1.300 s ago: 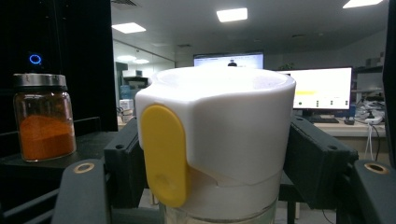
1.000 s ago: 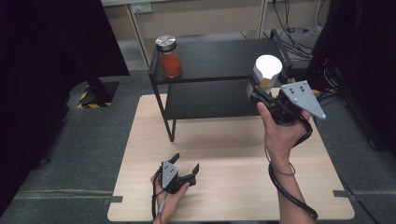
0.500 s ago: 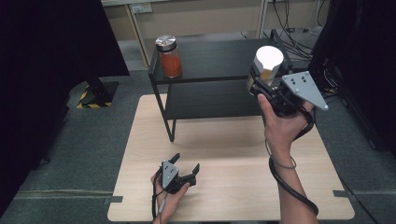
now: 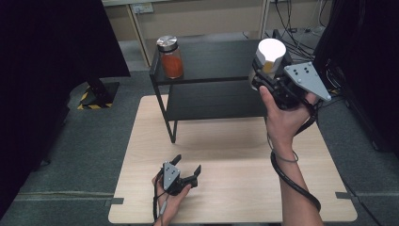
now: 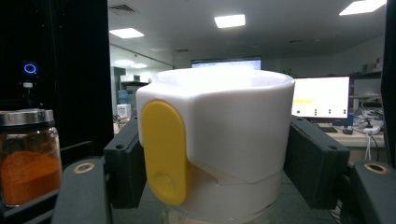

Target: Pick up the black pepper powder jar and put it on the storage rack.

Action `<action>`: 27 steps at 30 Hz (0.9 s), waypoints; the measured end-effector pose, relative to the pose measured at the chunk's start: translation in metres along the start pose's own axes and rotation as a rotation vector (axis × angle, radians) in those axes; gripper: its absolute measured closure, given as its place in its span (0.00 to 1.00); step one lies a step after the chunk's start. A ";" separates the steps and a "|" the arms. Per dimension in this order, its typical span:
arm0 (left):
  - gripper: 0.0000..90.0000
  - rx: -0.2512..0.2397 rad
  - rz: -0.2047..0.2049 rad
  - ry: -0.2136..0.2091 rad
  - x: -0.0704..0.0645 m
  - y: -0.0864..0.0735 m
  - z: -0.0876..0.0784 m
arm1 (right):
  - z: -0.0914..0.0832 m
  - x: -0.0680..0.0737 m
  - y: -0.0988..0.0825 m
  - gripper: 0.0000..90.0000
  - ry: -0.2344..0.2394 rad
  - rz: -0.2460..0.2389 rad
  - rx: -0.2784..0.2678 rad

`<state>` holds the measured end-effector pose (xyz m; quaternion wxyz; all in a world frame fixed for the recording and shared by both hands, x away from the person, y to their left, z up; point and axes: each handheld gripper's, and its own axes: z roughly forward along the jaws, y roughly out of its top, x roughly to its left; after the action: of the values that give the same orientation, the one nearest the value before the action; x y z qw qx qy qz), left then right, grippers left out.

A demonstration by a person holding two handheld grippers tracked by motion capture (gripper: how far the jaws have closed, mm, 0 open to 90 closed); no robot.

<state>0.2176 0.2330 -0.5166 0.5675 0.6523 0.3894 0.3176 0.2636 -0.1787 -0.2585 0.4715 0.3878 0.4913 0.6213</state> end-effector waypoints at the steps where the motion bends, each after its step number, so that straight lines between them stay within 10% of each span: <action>1: 0.12 -0.002 -0.002 0.000 0.000 0.000 0.000 | 0.001 0.000 0.001 0.34 -0.001 -0.001 0.001; 27: 0.12 0.001 -0.005 -0.001 0.000 0.000 0.000 | 0.037 -0.006 0.023 0.34 -0.031 -0.010 0.033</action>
<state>0.2180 0.2331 -0.5165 0.5682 0.6516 0.3910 0.3157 0.2951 -0.1773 -0.2286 0.4756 0.4026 0.4962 0.6046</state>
